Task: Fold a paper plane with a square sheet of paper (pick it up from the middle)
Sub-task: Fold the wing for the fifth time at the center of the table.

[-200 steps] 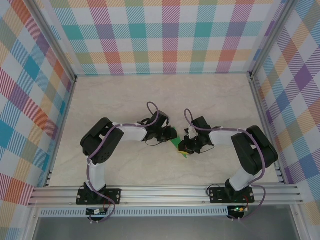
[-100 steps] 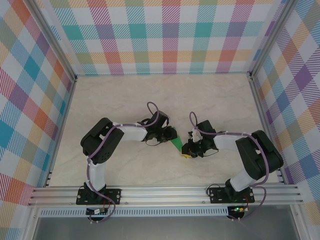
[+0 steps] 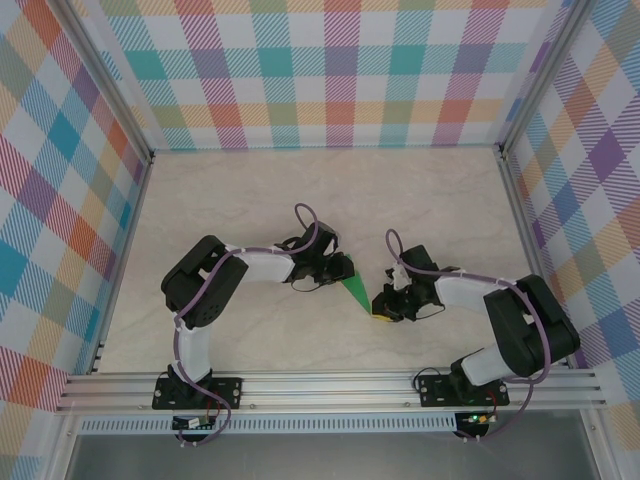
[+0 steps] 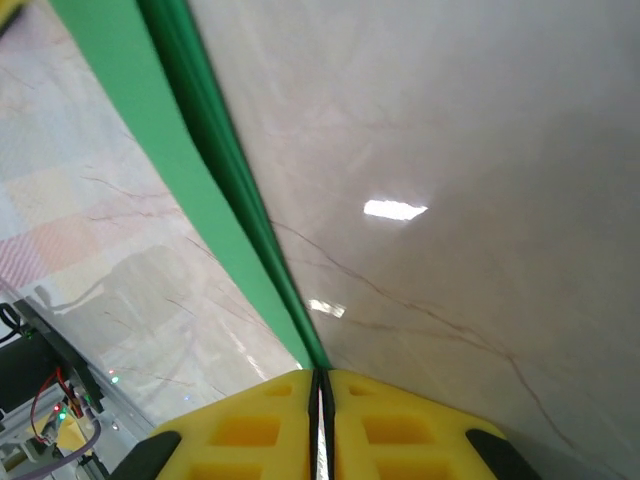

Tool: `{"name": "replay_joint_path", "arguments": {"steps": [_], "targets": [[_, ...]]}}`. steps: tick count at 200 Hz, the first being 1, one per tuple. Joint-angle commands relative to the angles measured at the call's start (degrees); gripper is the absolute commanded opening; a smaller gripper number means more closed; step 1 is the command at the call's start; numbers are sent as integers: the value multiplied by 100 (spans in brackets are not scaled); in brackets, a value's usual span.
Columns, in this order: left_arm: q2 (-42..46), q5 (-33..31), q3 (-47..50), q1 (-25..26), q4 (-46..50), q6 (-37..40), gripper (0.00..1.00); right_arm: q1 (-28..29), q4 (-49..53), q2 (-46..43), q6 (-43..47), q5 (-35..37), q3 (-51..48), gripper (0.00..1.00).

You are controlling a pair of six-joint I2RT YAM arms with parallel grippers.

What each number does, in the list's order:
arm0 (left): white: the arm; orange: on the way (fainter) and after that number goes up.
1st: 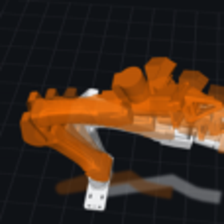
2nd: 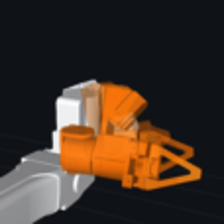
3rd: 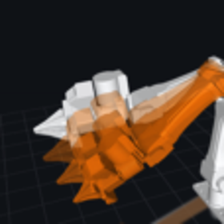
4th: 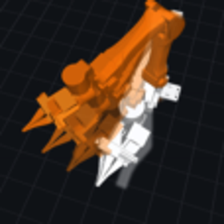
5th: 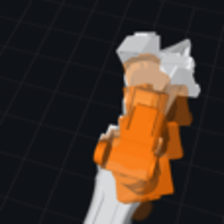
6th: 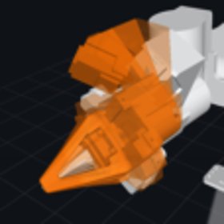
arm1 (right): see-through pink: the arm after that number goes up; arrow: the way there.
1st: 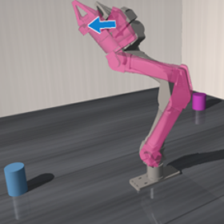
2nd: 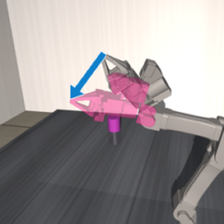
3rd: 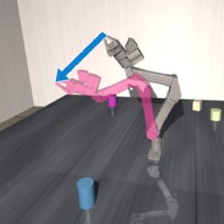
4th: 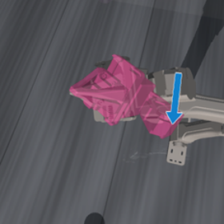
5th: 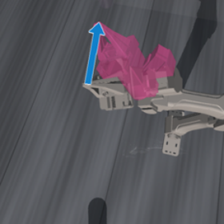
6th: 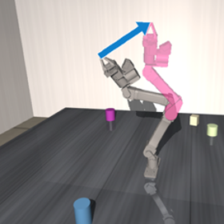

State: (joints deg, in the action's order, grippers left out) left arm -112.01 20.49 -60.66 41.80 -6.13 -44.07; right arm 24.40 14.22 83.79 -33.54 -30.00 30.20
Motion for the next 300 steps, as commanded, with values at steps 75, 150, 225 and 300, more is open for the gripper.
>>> {"name": "replay_joint_path", "arguments": {"steps": [75, 150, 225, 300], "targets": [[-122, -186, 19, -41, 422, 125, 22, -9, 591, -392, 86, 20, 649, 16], [-205, -146, -25, -36, 444, 105, 22, 139, -31, 636, -73, -369, 1135, 17], [-206, -186, -97, -33, 552, 161, 23, 136, 31, 885, 107, -4, 536, 17], [-197, -155, -94, -36, 528, 164, 23, 152, -35, 258, -94, -295, 390, 18]]}}
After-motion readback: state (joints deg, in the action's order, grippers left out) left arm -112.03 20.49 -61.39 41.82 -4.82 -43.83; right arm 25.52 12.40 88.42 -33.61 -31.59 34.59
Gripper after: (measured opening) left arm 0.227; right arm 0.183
